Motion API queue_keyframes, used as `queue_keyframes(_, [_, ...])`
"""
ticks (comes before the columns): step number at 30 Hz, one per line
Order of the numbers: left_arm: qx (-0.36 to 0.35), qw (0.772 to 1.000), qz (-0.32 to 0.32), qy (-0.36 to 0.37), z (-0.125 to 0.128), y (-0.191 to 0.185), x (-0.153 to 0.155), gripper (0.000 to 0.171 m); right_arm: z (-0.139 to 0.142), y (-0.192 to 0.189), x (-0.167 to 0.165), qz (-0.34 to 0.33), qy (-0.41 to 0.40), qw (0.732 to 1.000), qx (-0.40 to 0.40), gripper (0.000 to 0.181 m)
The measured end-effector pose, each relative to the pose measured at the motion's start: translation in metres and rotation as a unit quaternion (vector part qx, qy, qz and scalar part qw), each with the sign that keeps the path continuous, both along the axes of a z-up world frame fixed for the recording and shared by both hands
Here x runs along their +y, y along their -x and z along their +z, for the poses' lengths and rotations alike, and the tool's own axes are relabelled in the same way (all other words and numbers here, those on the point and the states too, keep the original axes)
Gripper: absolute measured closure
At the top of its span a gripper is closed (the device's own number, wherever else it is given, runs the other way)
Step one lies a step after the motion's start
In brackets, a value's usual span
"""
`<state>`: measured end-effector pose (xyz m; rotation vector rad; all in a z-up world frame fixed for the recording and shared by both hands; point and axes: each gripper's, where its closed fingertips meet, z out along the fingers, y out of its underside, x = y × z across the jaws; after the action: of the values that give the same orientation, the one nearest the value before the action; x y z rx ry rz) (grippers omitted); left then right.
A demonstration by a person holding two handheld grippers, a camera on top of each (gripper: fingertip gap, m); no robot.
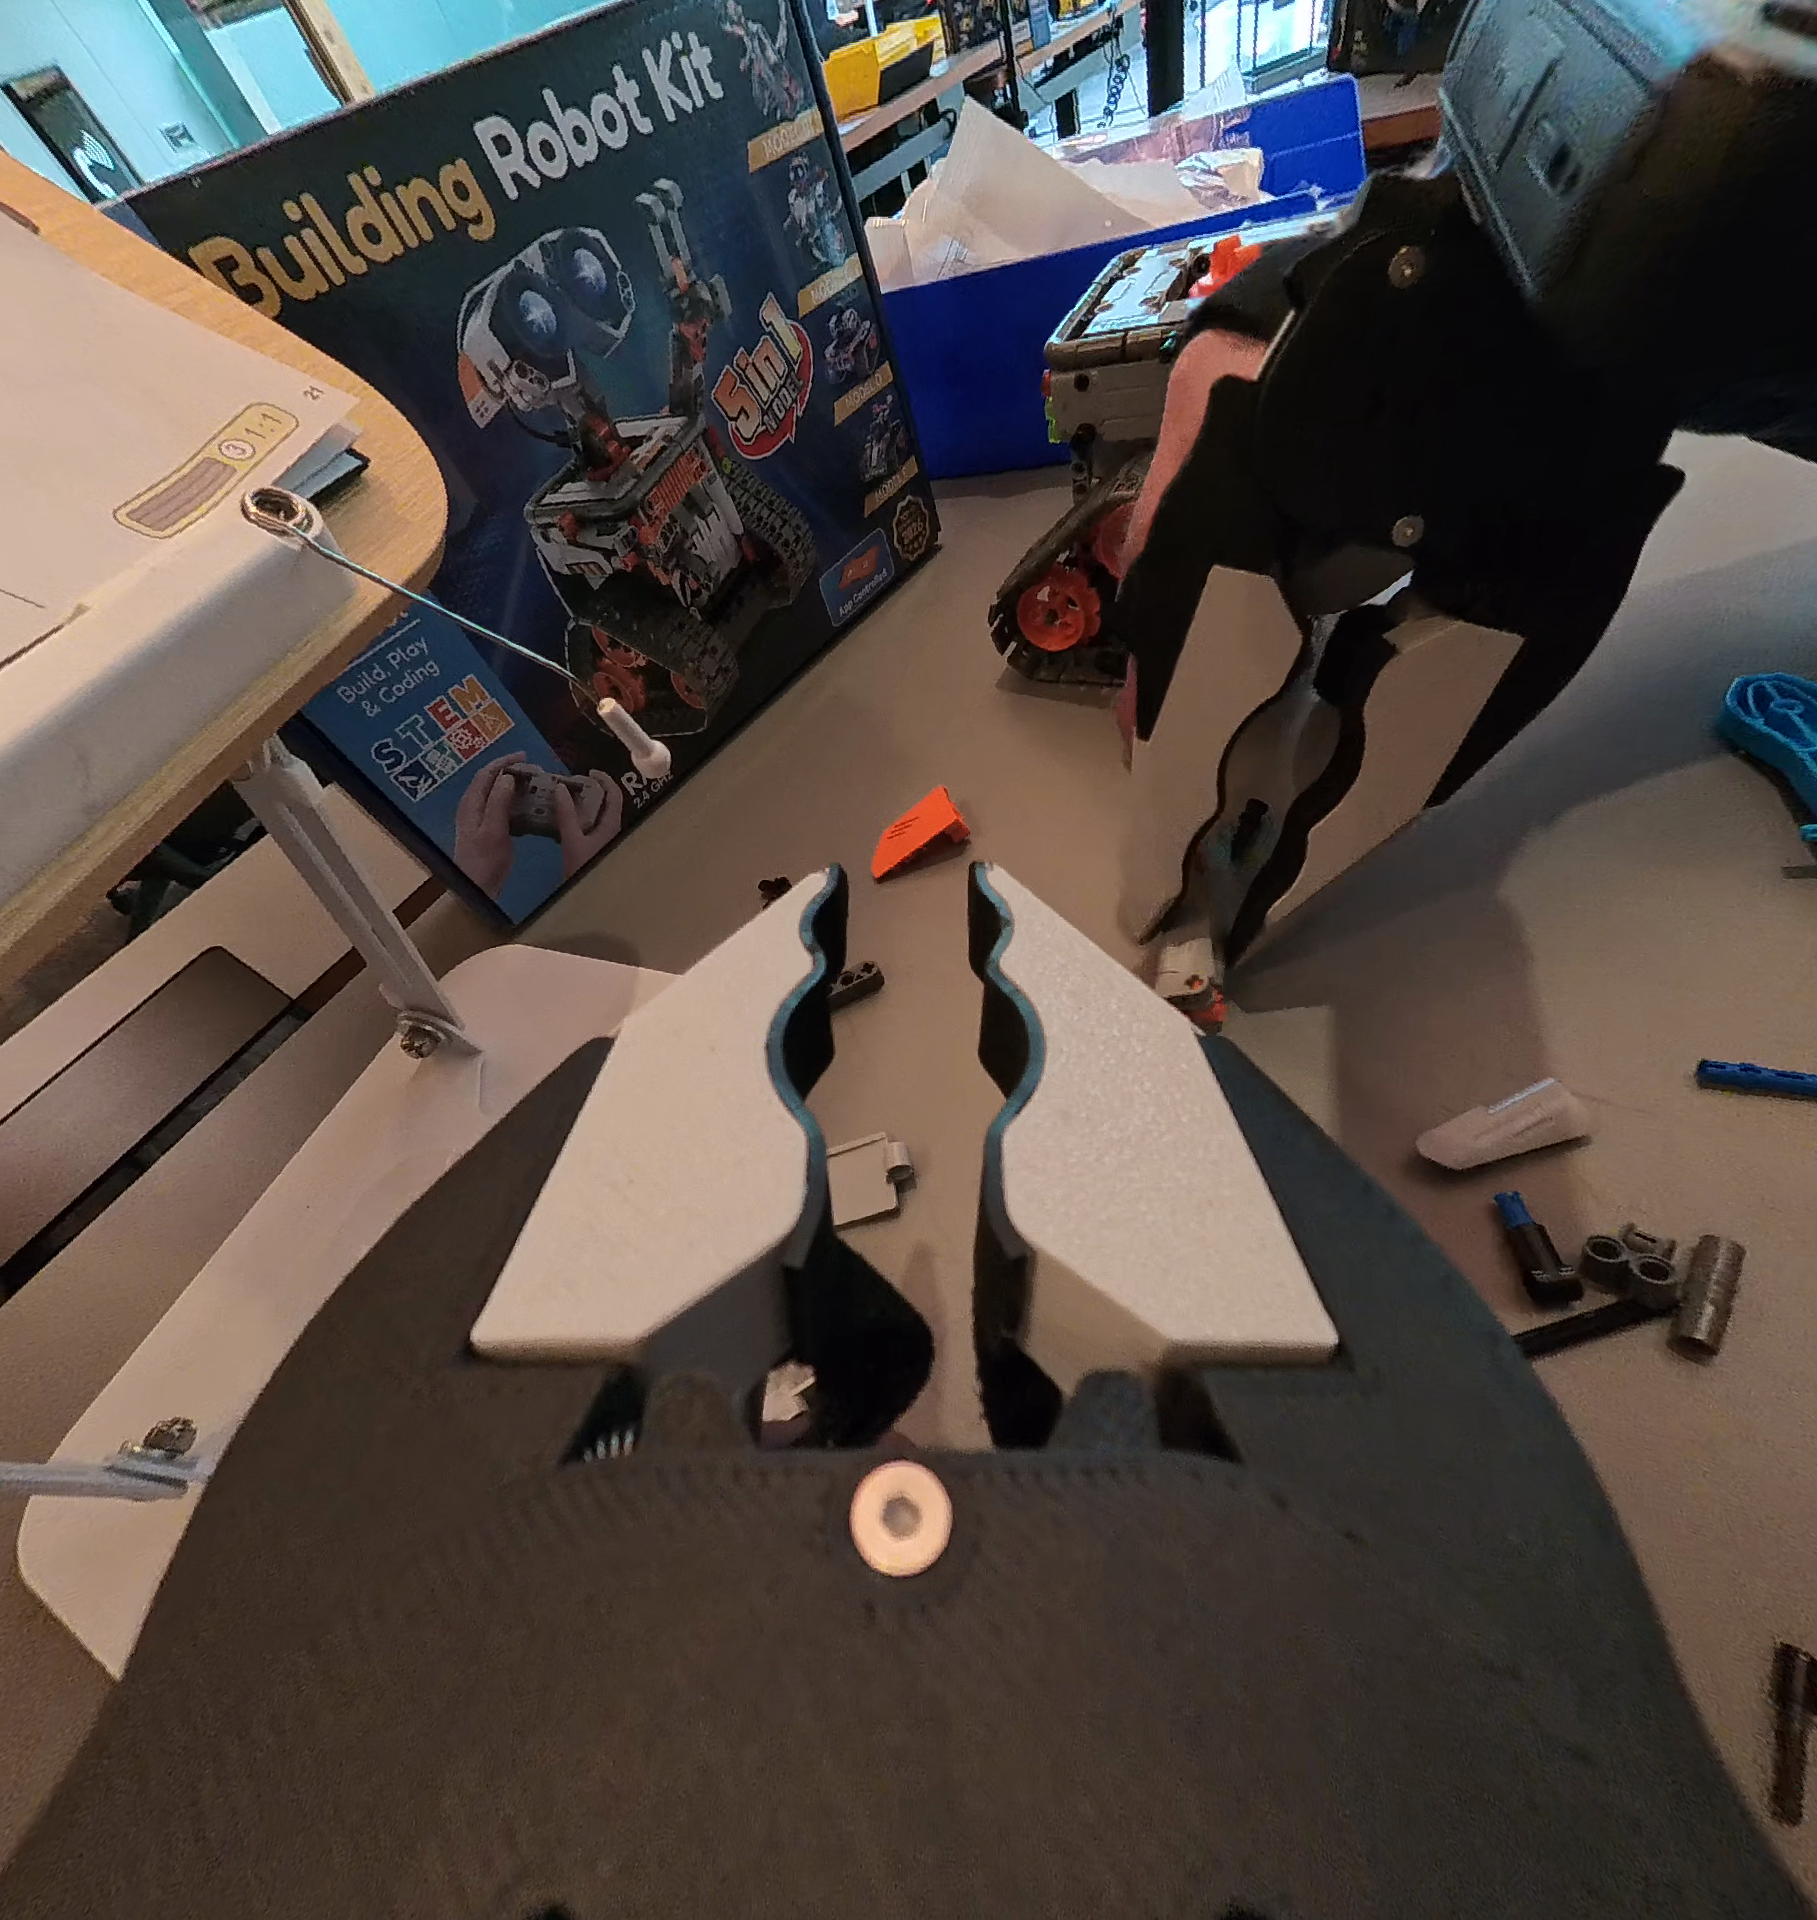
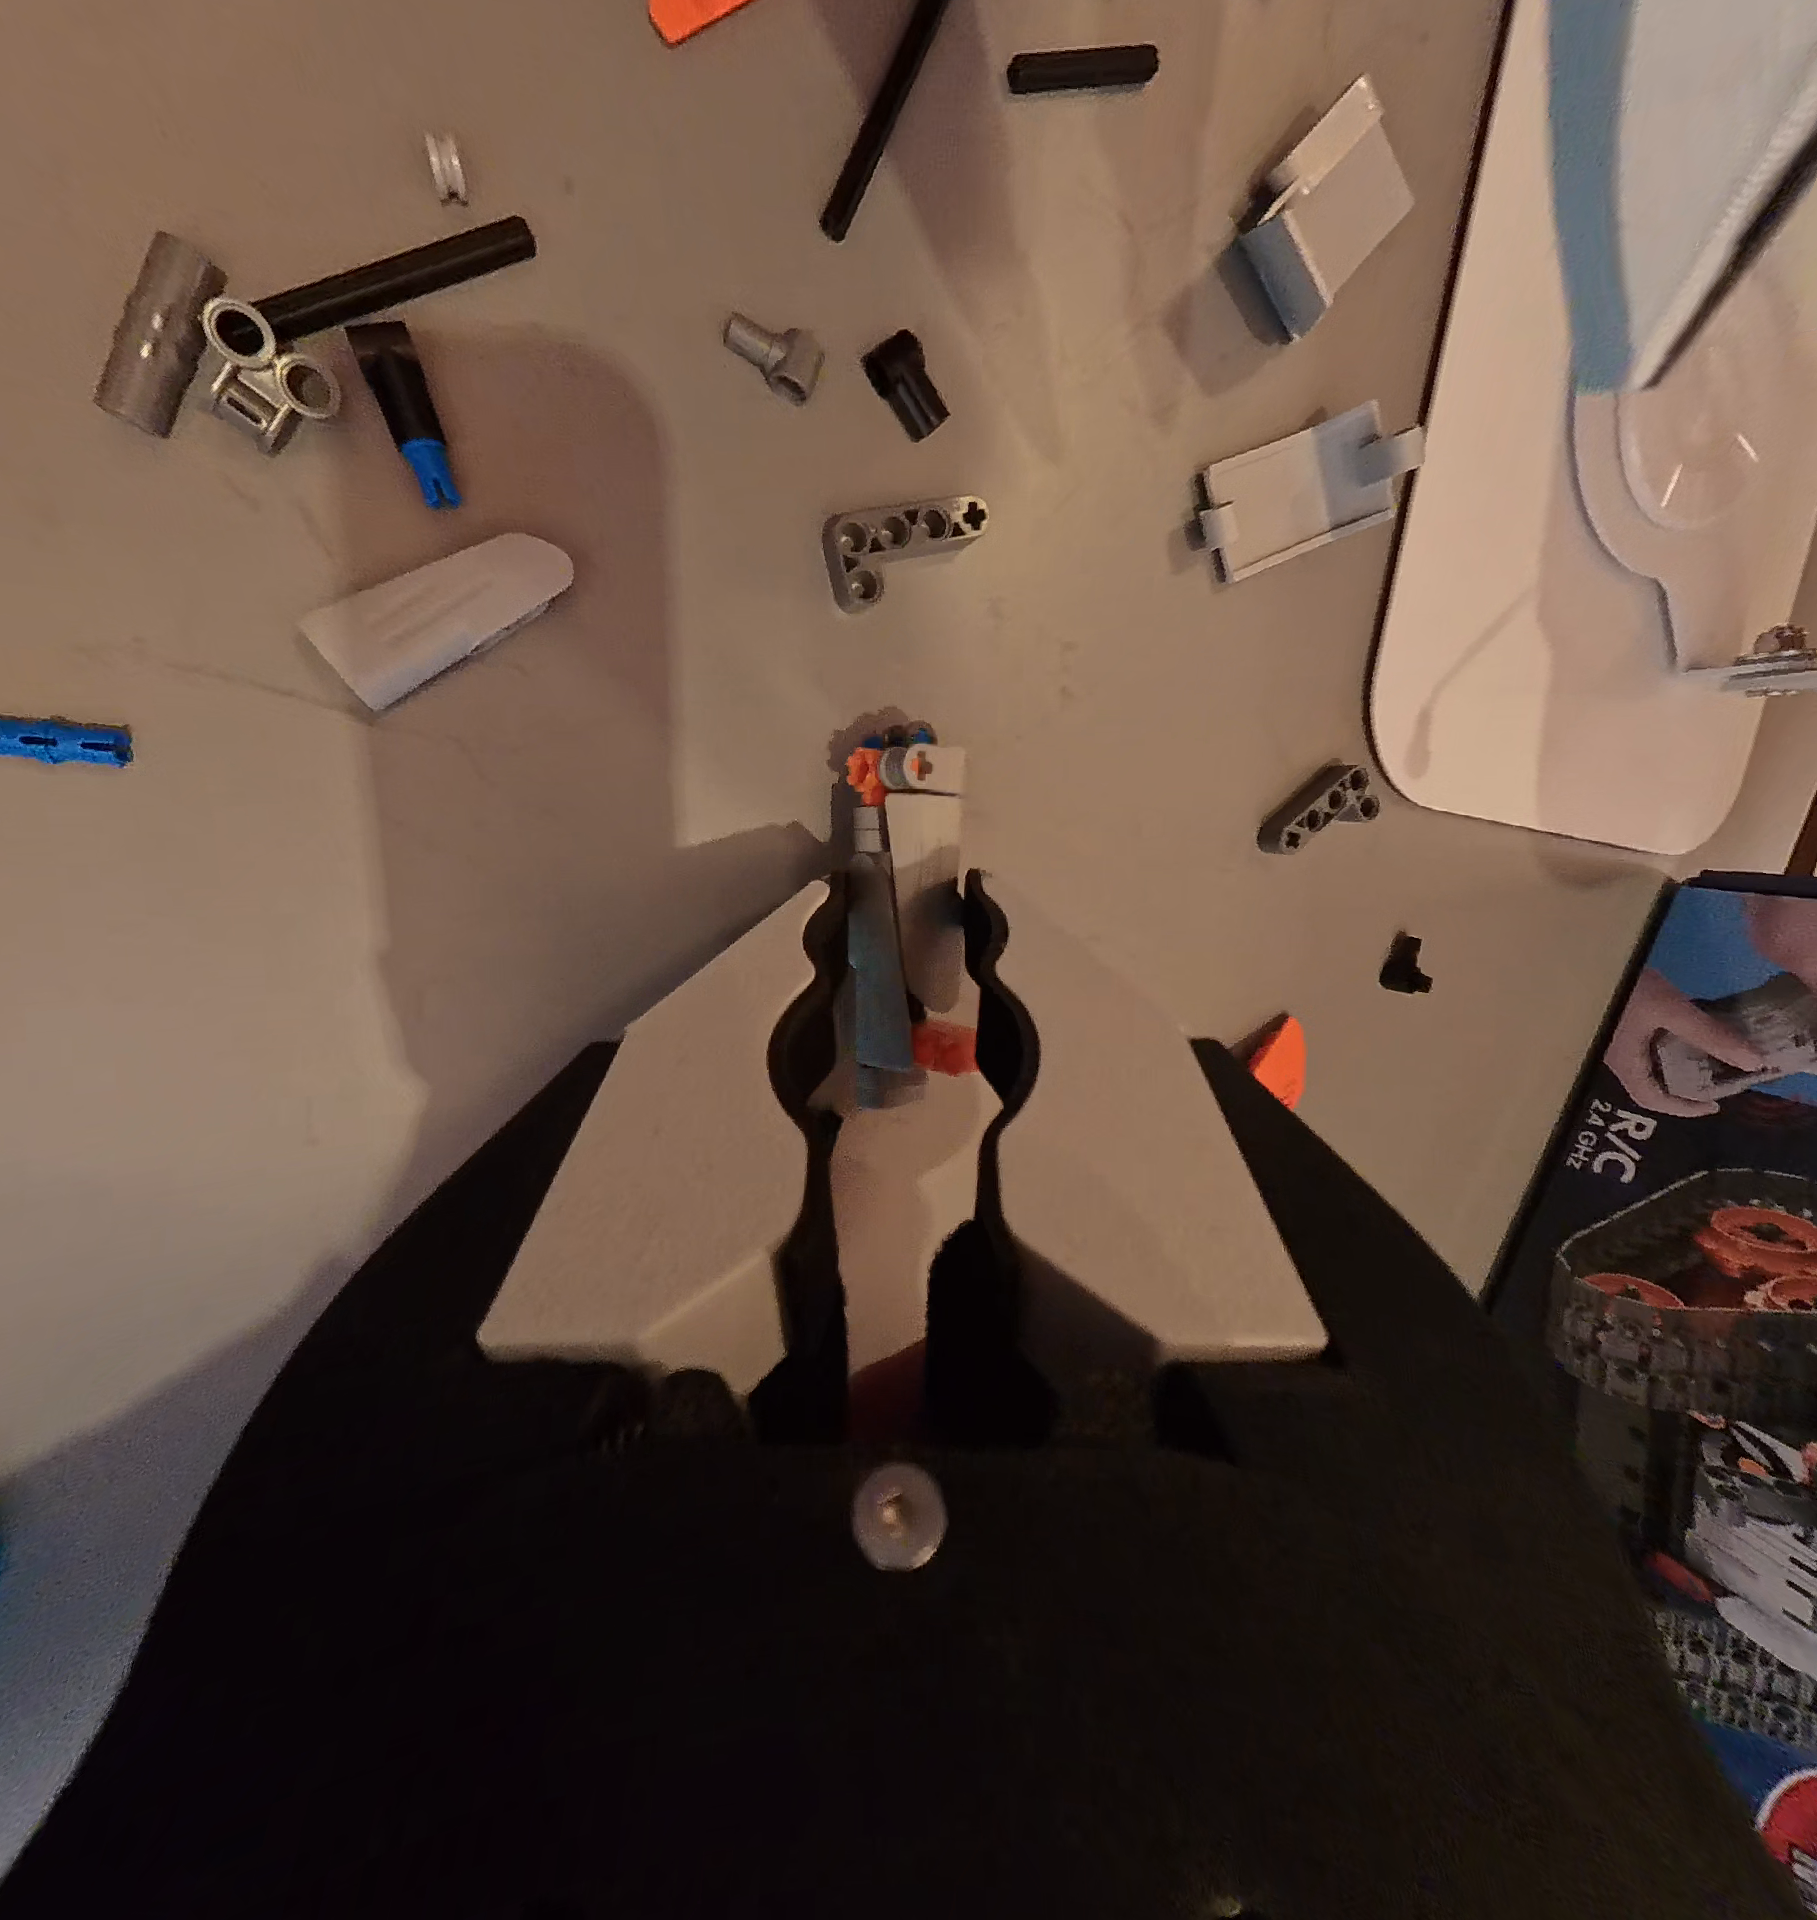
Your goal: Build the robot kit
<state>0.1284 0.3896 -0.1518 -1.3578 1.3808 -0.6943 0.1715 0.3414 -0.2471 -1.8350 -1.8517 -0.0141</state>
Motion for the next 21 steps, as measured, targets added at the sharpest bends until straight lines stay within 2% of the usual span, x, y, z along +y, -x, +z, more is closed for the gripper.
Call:
queue_keyframes(14, [0.011,1.000,0.000,0.003,-0.007,-0.001,0.001,0.149,-0.007,0.001,-0.005,0.014,-0.007,1.000,-0.011,0.158])
queue_keyframes(18, [0.010,1.000,0.002,0.003,-0.006,0.000,0.003,0.148,0.000,0.000,-0.004,0.003,0.003,1.000,0.010,0.149])
queue_keyframes(21, [0.008,1.000,0.002,0.003,-0.004,0.002,0.004,0.148,0.011,-0.003,-0.004,-0.005,0.004,0.999,0.032,0.150])
